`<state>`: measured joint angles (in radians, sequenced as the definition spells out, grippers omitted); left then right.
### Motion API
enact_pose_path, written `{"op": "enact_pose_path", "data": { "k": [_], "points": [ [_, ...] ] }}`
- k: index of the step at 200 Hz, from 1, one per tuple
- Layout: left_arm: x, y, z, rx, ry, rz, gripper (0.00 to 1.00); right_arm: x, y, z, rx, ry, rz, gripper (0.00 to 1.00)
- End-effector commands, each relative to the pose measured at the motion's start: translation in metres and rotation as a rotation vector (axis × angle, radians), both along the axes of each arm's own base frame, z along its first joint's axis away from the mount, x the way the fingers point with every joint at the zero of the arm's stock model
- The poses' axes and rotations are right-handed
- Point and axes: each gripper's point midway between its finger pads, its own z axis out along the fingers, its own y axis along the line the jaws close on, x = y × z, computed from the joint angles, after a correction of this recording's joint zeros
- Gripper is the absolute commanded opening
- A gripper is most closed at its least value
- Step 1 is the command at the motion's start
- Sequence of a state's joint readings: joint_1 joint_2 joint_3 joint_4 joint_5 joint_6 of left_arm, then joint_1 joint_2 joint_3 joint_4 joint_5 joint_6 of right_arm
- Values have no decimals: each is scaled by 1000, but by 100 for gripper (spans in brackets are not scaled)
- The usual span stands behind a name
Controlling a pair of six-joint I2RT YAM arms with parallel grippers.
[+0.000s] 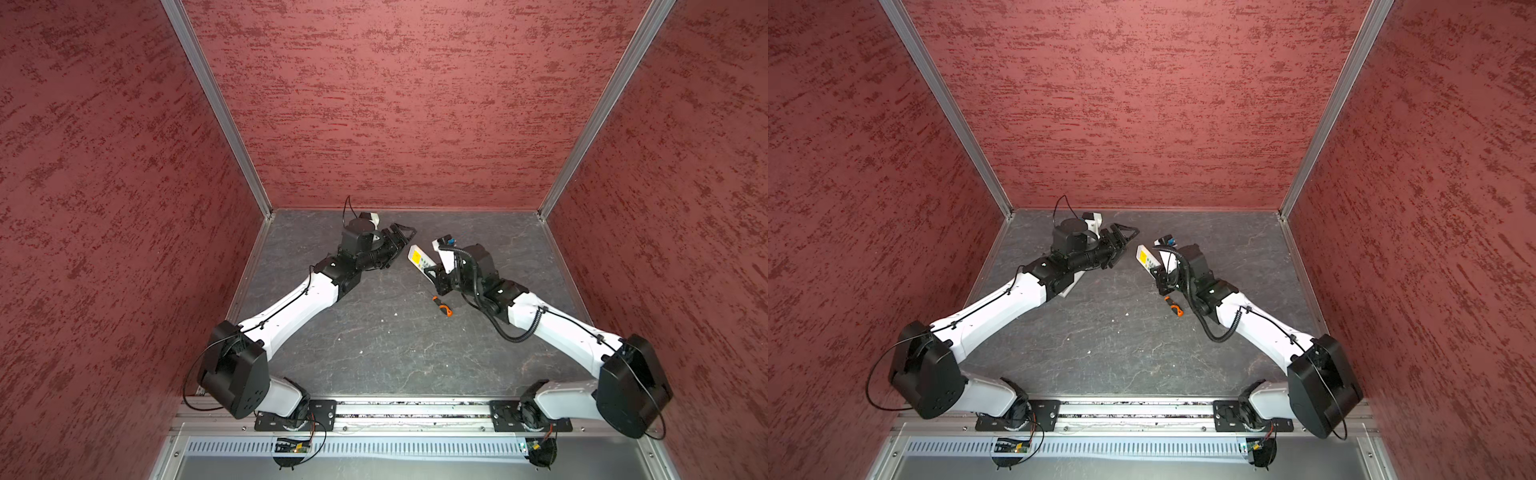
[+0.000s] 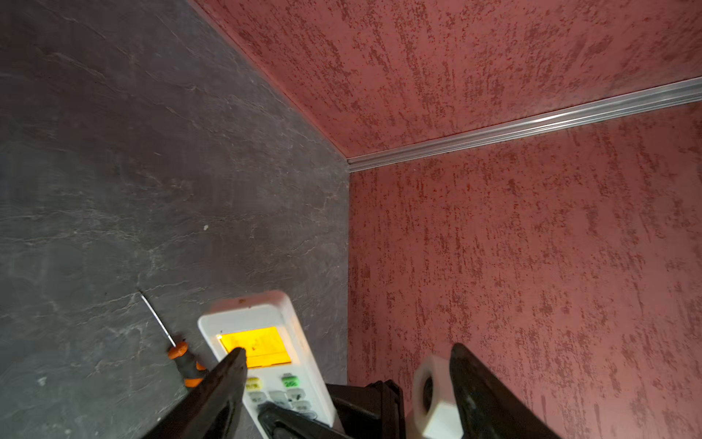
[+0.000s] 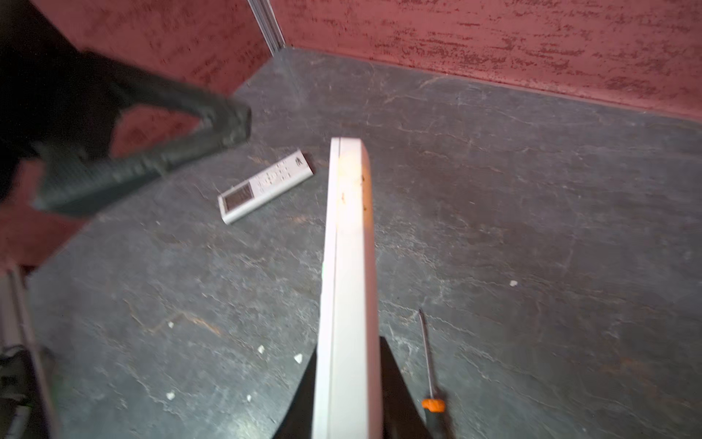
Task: Unload the batteries from the remote control
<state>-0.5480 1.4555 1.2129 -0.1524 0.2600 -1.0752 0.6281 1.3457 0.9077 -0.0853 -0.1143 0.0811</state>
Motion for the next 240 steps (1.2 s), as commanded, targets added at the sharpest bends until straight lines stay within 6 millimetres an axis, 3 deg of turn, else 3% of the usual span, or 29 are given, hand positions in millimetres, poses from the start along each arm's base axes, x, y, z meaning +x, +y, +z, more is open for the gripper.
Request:
{"op": "enact_pose_path", "data": {
  "k": [1, 40, 100, 145, 240],
  "points": [
    [-35, 25, -69, 261, 293, -56, 82, 5, 0, 14, -170, -169, -31, 4],
    [-38, 24, -87, 325, 419, -100, 77, -9, 20, 21, -306, -282, -21, 4],
    [-37, 12, -109, 343, 531, -114, 58, -16, 39, 23, -342, -331, -10, 4],
    [-37, 4, -117, 320, 563, -110, 52, -11, 42, 18, -386, -355, -41, 4],
    [-36, 1, -128, 271, 596, -98, 24, -12, 52, 22, -344, -372, -44, 6]
  ]
}}
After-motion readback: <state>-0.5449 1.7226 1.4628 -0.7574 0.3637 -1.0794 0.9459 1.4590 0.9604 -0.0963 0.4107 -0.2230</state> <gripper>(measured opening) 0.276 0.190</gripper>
